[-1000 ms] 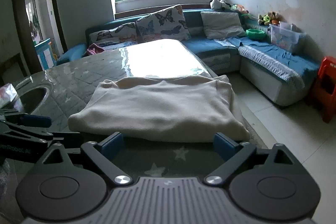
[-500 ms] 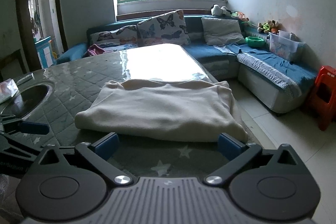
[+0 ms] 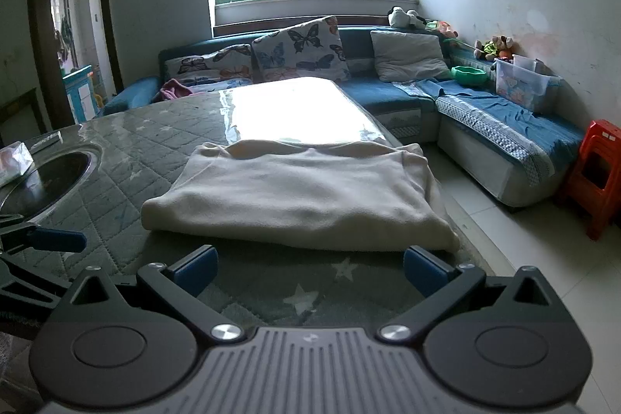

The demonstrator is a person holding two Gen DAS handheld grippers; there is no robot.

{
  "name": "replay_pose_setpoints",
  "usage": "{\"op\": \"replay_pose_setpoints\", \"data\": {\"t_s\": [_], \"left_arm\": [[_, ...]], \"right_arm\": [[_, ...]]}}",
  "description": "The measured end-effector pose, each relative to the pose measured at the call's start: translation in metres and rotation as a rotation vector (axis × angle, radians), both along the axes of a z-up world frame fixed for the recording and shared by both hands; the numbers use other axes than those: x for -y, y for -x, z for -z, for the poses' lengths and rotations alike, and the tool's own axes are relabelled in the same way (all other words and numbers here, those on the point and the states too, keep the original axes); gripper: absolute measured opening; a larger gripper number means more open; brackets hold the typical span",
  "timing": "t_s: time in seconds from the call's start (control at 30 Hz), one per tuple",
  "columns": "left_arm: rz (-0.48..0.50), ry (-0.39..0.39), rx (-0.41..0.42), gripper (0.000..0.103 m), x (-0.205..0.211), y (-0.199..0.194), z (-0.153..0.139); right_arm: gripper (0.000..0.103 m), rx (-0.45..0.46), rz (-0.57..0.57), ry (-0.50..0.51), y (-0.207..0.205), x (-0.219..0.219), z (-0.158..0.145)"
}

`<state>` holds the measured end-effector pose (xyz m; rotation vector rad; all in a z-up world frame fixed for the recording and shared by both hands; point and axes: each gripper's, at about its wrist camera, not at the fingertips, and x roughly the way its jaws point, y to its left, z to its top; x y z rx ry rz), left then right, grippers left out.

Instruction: Fold clothes

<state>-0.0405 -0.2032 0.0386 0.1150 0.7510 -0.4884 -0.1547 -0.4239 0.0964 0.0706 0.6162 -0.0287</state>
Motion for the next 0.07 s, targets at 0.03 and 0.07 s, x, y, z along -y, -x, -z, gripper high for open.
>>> {"op": "replay_pose_setpoints", "data": {"t_s": [0.03,0.07], "left_arm": [[0.000,-0.002,0.000,0.101,-0.0002,0.0000,0.0000],[0.000,-0.005,0.001,0.101,-0.0005,0.0001,0.0000]], "right_arm": [[0.103,-0.001,-0.001,0.000,0.0003,-0.0001,0.0004],[0.103,-0.002,-0.002,-0.001,0.0006,-0.0002,0.0008]]}}
